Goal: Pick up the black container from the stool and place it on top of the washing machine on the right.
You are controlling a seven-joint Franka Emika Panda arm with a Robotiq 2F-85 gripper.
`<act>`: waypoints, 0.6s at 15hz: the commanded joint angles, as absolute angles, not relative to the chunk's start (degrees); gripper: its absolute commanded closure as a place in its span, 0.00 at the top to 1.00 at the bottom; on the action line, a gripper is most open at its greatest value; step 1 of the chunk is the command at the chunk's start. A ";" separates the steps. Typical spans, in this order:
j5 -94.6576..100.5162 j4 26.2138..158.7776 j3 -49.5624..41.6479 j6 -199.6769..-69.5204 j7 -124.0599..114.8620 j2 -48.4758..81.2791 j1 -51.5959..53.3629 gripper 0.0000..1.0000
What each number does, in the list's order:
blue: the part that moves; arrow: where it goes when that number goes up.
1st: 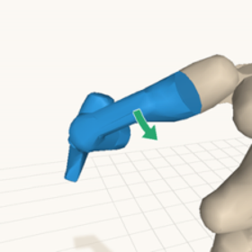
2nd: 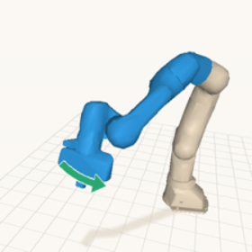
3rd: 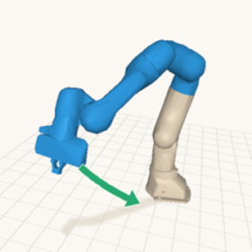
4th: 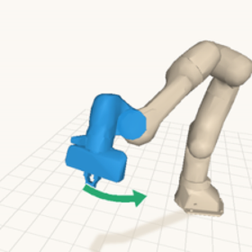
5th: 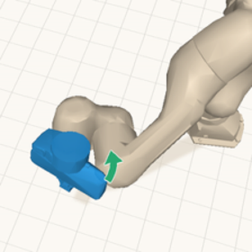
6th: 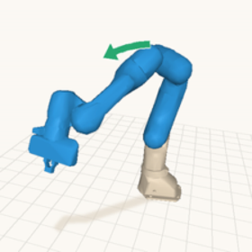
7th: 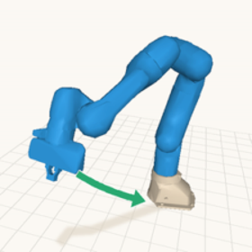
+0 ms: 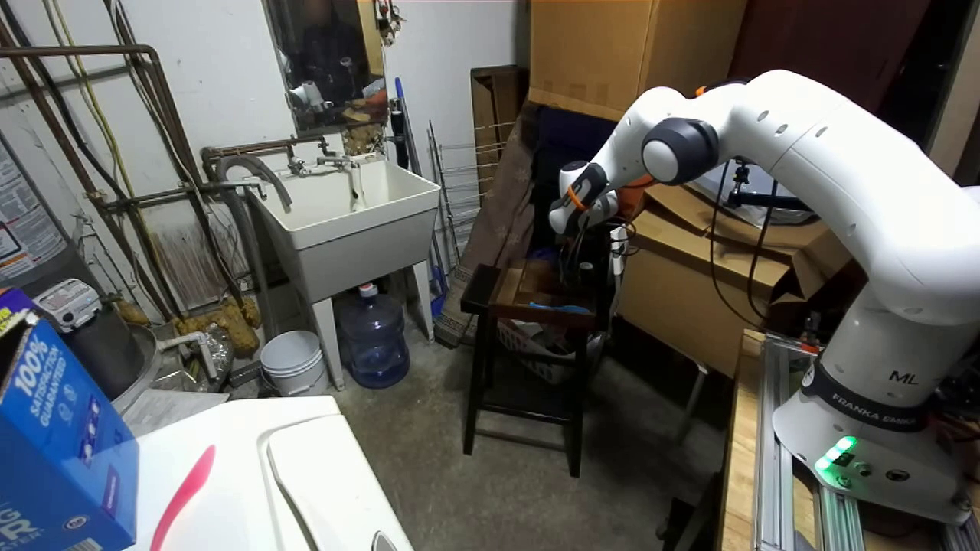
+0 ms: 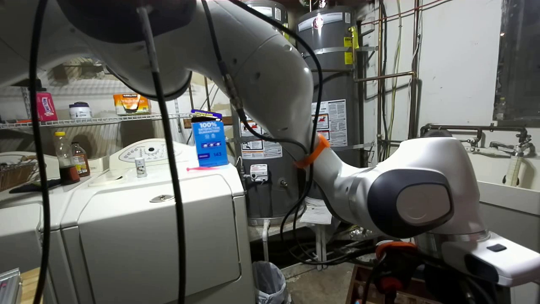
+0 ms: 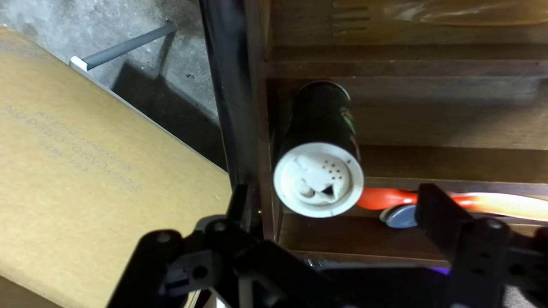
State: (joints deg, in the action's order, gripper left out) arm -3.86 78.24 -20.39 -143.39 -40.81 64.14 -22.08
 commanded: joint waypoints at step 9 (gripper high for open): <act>-5.32 74.65 -20.53 -142.79 -40.58 67.31 -21.10 0.46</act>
State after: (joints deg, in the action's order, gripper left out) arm -3.86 76.86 -20.13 -143.39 -40.80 65.88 -21.40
